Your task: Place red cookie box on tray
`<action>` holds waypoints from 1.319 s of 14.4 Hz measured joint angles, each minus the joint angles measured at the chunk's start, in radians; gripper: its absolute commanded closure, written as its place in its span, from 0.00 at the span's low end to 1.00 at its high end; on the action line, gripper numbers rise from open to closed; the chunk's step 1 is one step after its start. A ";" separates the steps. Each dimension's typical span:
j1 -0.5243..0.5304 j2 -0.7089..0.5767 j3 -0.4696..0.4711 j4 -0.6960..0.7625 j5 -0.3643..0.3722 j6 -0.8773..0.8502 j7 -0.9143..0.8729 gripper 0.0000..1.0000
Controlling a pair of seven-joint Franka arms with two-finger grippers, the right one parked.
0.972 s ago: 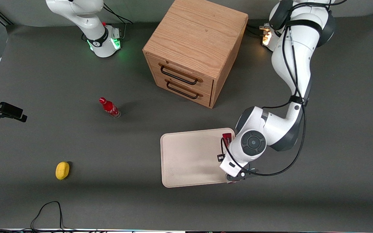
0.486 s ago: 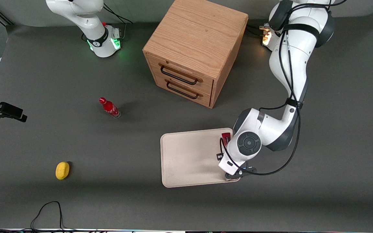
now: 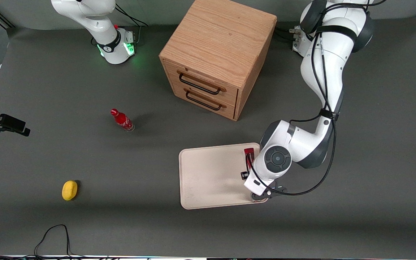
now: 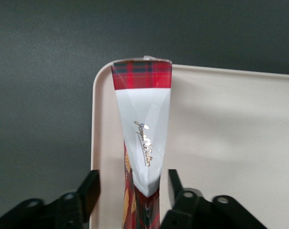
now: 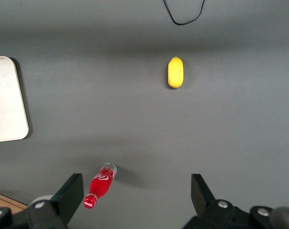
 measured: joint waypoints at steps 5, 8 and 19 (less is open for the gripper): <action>0.021 -0.170 0.003 -0.047 0.002 -0.135 0.003 0.00; 0.082 -0.399 0.006 -0.241 0.003 -0.174 0.075 0.00; 0.222 -0.973 0.237 -0.751 -0.046 -0.274 0.591 0.00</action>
